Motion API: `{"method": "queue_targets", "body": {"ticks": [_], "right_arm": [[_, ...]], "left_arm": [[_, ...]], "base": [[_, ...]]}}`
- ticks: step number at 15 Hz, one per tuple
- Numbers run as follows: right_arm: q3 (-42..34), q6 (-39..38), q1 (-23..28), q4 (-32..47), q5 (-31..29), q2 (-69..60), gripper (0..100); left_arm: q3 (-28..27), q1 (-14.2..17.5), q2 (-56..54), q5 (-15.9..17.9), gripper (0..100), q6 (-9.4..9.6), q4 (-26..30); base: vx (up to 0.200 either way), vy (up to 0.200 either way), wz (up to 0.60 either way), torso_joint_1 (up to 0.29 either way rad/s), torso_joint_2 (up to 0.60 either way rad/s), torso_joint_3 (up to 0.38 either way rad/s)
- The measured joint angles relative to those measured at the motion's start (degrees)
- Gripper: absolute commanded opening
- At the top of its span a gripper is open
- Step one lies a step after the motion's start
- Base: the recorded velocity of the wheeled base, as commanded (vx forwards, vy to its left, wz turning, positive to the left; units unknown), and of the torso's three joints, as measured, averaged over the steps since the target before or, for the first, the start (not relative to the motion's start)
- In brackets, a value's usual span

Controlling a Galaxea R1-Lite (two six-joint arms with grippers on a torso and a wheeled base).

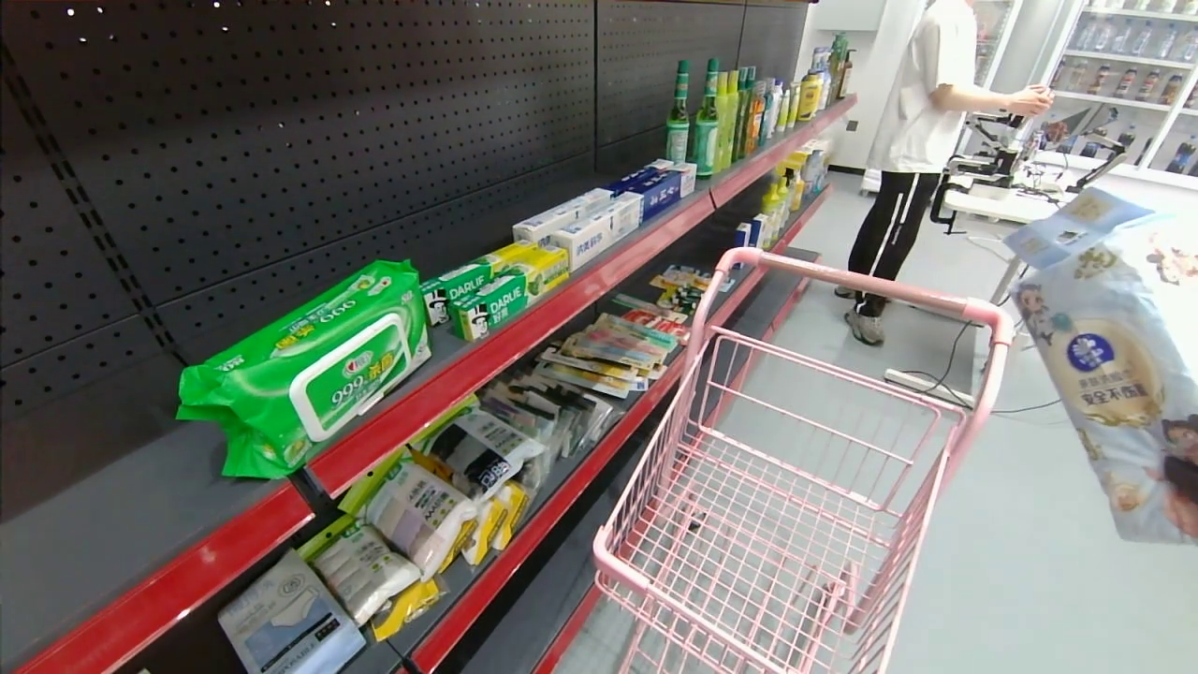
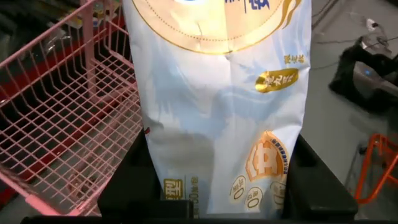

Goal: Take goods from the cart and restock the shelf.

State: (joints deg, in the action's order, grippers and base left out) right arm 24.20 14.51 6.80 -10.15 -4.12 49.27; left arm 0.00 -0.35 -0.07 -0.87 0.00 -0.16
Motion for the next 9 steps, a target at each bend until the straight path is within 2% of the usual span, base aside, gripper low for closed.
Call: {"method": "queue_targets", "body": {"ticks": [4,9], "right_arm": [[-3.62,3.77,1.44,0.09,-3.75,-5.73,0],[-5.46,4.57,1.63,0.0,-3.56,-8.68,0]], "left_arm": [[0.0,0.02,0.0,0.0,100,0.0,0.0],[0.0,0.02,0.0,0.02,100,0.0,0.0]], "base": [[0.0,0.0,0.0,0.0,0.0,0.0],[0.0,0.0,0.0,0.009,-0.02,-0.015]]}}
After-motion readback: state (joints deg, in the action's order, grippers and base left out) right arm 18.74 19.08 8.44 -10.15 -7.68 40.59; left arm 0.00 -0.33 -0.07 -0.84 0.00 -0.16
